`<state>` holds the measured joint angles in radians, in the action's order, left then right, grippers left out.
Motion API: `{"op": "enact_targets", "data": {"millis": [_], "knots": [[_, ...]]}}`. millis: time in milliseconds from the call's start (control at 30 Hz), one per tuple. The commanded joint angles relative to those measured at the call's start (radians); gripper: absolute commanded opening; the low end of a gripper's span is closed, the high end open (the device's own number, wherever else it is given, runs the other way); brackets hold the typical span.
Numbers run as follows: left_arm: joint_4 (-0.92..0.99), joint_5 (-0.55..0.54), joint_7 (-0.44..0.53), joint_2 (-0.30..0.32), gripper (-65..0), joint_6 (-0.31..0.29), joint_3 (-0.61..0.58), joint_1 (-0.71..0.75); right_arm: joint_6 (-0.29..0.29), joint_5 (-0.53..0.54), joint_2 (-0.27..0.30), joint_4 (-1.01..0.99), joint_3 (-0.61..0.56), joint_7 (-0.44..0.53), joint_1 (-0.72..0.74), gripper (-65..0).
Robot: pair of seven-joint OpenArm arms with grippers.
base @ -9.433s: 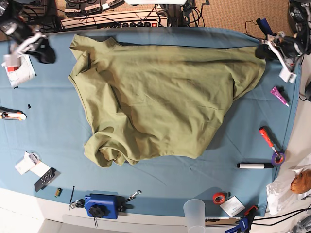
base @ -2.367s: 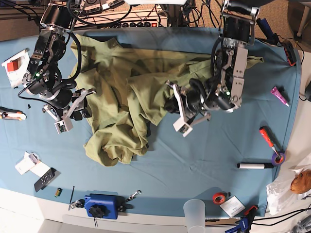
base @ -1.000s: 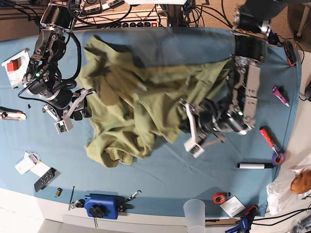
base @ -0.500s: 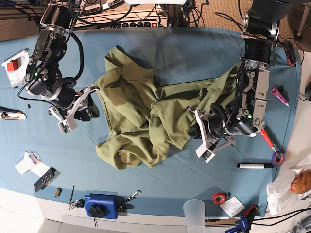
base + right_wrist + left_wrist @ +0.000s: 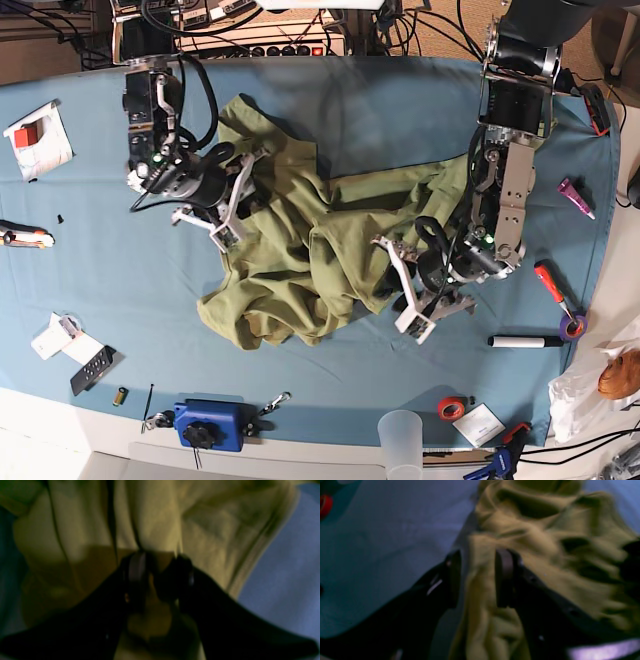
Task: Layout the t-shirt on the table in an organized manner, then fold the t-shirt properly
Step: 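Grasp the shirt fabric with both grippers near the middle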
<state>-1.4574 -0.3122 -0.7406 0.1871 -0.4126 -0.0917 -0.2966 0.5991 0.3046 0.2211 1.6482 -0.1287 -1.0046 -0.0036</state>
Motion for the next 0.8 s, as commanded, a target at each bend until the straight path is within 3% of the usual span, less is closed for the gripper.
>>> {"op": "enact_targets", "data": {"millis": [0,133,267,433,667,700,767], "knots": [[0.004,-0.012,0.017,0.005,-41.5,-0.002,0.003,-0.034,-0.011,-0.011,-0.005,0.000,-0.010,0.003,0.011,-44.8],[0.031,-0.012,0.000,0.011,-41.5,-0.002,0.003,-0.045,-0.036,-0.019,-0.016,-0.001,-0.008,-0.008,0.012,-44.8],[0.030,-0.013,-0.003,0.012,-43.4,-0.002,0.003,-0.058,-0.035,-0.045,-0.009,-0.001,-0.007,-0.084,0.009,-44.9],[0.030,-0.013,-0.003,0.012,-65.0,-0.003,0.003,-0.059,-0.035,-0.048,-0.008,-0.001,-0.007,-0.099,-0.002,-44.9],[0.030,-0.013,-0.045,0.013,-65.0,-0.052,0.003,-0.064,-0.035,-0.048,-0.006,-0.001,-0.007,-0.111,-0.003,-44.9],[0.030,-0.013,-0.044,0.013,-62.3,-0.052,0.003,-0.067,-0.035,-0.048,-0.002,-0.001,-0.007,-0.113,-0.003,-44.9],[0.030,-0.017,-0.041,0.012,-47.3,-0.057,0.003,-0.071,-0.035,-0.048,0.010,-0.001,-0.007,-0.114,-0.003,-44.9]]}}
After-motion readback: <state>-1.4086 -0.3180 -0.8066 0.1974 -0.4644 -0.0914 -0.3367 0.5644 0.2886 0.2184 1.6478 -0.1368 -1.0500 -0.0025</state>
